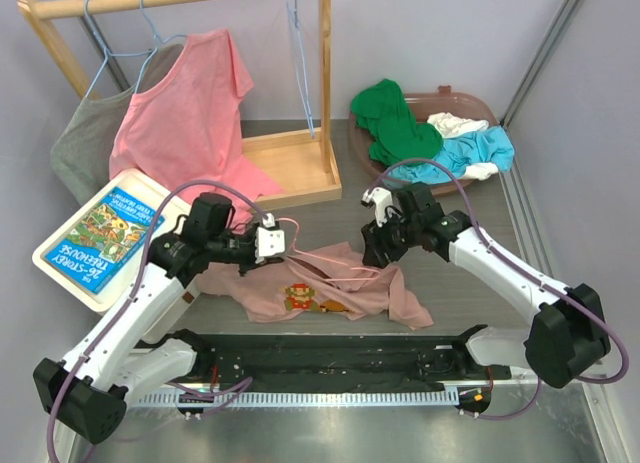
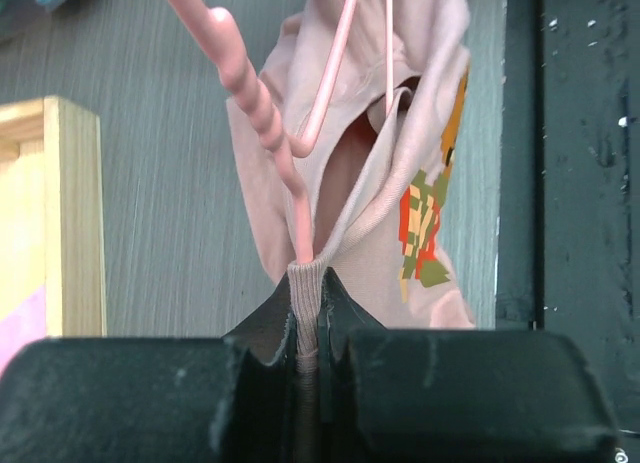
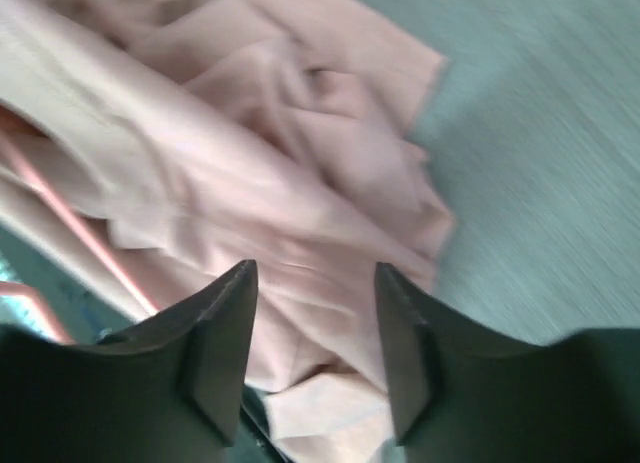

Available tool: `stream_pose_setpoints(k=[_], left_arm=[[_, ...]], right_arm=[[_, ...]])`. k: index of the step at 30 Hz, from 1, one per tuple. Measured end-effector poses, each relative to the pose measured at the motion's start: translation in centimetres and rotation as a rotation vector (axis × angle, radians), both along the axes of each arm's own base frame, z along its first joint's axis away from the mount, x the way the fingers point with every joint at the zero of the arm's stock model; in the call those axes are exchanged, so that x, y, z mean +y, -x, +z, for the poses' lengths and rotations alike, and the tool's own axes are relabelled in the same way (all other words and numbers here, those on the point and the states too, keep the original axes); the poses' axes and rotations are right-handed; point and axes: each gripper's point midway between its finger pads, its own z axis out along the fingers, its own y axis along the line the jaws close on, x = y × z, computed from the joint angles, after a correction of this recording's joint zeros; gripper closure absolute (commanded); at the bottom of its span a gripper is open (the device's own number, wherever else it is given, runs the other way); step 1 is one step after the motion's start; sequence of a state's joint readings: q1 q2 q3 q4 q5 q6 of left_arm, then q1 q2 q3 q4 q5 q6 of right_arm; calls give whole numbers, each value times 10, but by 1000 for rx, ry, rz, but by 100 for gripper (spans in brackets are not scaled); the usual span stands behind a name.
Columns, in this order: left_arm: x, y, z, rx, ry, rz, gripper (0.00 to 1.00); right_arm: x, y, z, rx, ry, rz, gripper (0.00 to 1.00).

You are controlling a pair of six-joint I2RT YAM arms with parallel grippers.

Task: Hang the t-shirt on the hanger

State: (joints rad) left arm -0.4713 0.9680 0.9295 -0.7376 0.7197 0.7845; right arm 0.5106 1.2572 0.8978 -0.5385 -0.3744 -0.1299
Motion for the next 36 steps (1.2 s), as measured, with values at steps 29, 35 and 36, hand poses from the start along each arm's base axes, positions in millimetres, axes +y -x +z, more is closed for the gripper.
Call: stream_pose_setpoints(k=[29, 35, 36], left_arm=[[-28, 34, 36, -68, 121, -181, 100], [-30, 30, 42, -59, 146, -149, 100], [-30, 30, 42, -54, 147, -143, 100]], right_arm=[[94, 38, 17, 51, -168, 114, 23], [75, 43, -17, 71, -76, 67, 57], [70, 43, -21, 74, -60, 56, 66]])
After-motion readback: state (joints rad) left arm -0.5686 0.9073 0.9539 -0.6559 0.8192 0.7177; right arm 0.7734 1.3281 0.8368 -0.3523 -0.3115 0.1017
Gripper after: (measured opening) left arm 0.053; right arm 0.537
